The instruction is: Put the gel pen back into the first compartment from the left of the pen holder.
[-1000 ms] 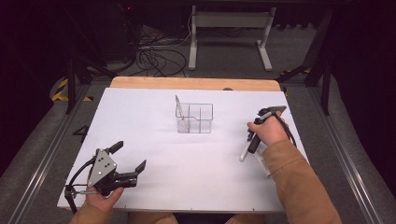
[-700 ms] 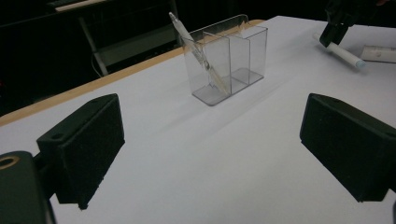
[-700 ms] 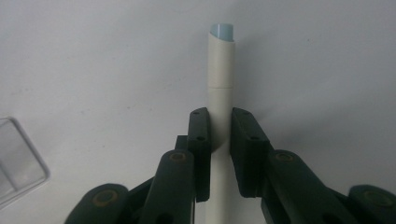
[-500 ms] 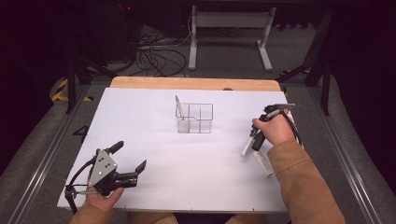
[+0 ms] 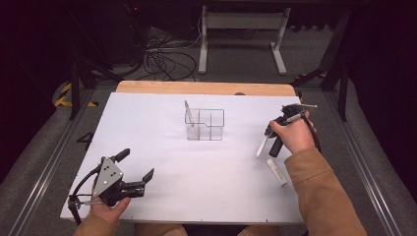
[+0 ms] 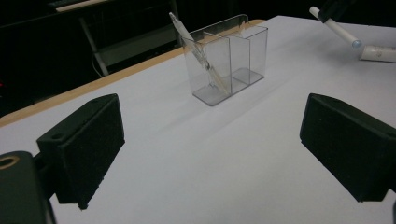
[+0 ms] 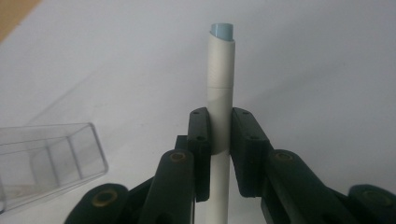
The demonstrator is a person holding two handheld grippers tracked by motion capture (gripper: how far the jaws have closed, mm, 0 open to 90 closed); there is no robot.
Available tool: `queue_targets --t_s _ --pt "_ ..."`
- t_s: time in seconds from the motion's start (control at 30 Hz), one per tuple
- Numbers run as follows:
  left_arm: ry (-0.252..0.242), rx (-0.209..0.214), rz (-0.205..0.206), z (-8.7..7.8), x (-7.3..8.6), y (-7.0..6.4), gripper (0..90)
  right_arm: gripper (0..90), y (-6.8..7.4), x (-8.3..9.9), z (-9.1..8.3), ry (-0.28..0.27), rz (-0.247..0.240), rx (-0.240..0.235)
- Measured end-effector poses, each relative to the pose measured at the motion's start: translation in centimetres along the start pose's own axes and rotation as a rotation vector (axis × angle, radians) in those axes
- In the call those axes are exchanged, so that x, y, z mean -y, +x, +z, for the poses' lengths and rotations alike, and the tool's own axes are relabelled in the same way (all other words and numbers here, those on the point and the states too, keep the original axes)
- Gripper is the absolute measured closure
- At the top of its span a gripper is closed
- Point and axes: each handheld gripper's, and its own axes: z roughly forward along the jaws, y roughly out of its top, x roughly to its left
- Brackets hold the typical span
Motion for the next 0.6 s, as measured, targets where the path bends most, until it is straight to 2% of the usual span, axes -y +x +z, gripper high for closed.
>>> queue_targets --t_s 0.33,0.4,0.6 --pt "-0.001 -0.001 0.001 0.0 0.0 0.0 7.1 79.4 1.0 0.8 -2.4 -0.176 -0.205 -0.150" --pt "-0.001 -0.002 0.002 0.0 0.0 0.0 7.1 79.4 1.2 1.0 -2.7 -0.205 -0.250 -0.170" --pt "-0.001 -0.002 0.000 0.0 0.0 0.0 7.1 79.4 1.9 1.6 -3.7 -0.276 -0.340 -0.223"
